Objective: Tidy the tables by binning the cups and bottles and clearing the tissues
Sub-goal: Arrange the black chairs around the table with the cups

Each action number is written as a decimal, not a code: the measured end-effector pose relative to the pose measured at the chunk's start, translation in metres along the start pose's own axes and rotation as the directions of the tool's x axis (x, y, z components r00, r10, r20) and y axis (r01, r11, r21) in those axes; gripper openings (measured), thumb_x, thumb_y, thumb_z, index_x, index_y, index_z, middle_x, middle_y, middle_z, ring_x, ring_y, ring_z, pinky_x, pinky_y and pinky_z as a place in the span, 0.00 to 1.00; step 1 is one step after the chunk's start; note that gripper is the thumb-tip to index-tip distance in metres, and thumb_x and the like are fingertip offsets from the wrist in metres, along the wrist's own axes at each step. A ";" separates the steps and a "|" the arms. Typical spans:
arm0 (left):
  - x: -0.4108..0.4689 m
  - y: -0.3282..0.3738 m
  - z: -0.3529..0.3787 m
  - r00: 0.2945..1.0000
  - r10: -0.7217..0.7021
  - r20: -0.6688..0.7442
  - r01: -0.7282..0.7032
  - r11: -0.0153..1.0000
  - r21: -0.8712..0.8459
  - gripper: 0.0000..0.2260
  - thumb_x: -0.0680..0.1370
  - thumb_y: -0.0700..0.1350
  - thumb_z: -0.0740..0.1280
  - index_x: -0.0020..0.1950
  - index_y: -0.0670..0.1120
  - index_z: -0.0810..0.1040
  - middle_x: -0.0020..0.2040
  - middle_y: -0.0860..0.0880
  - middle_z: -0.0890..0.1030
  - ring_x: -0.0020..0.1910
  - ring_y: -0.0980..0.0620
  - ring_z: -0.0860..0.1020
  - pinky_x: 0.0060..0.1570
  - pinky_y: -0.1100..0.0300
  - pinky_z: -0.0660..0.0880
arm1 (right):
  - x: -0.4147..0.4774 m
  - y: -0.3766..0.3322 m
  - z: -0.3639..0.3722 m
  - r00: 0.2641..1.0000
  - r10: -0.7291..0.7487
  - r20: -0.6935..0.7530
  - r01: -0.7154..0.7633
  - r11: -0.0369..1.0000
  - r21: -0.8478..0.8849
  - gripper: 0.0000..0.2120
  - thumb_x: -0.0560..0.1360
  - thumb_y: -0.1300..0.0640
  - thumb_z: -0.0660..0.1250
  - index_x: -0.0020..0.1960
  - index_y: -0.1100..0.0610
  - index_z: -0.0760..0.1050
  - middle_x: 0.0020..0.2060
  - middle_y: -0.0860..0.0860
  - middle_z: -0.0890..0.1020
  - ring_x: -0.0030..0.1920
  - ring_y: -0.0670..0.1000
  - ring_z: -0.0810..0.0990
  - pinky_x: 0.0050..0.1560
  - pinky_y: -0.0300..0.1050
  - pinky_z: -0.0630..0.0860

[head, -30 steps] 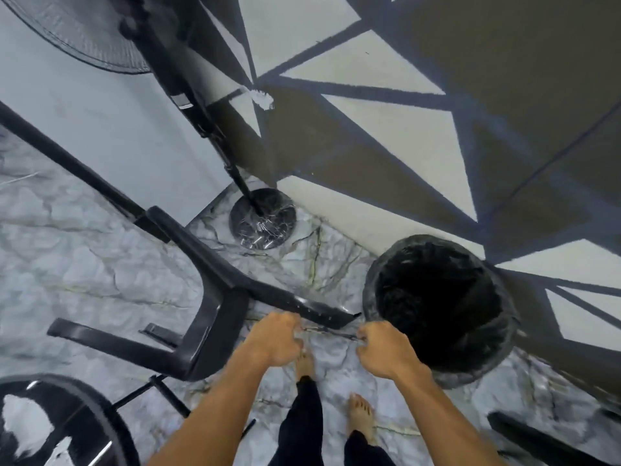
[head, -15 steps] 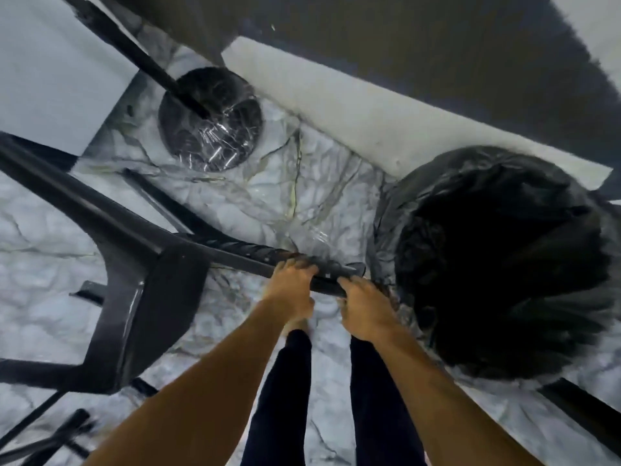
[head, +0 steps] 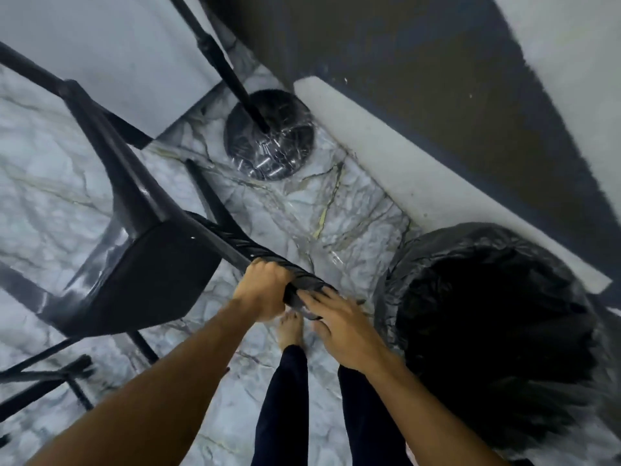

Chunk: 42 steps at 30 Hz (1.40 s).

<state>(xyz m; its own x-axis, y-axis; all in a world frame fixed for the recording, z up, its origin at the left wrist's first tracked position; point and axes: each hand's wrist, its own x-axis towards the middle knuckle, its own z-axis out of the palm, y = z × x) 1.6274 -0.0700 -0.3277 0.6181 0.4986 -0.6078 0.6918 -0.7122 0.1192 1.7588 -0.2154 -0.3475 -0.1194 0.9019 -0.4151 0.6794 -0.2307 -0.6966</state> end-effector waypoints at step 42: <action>-0.289 -0.301 -0.279 0.049 -0.897 -0.439 0.125 0.442 -0.888 0.07 0.71 0.47 0.73 0.48 0.53 0.84 0.40 0.54 0.85 0.38 0.56 0.82 0.41 0.52 0.80 | 0.313 -0.534 -0.189 0.451 -0.832 0.322 0.834 0.264 -0.484 0.45 0.63 0.39 0.76 0.75 0.47 0.61 0.78 0.53 0.54 0.79 0.58 0.38 0.77 0.62 0.38</action>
<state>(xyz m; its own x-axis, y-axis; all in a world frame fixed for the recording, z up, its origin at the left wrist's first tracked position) 1.3451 0.1379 0.0314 -0.4265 0.8802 0.2081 0.7148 0.1869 0.6739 1.4953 0.2596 0.0051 -0.8526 0.4810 0.2041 0.4306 0.8681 -0.2471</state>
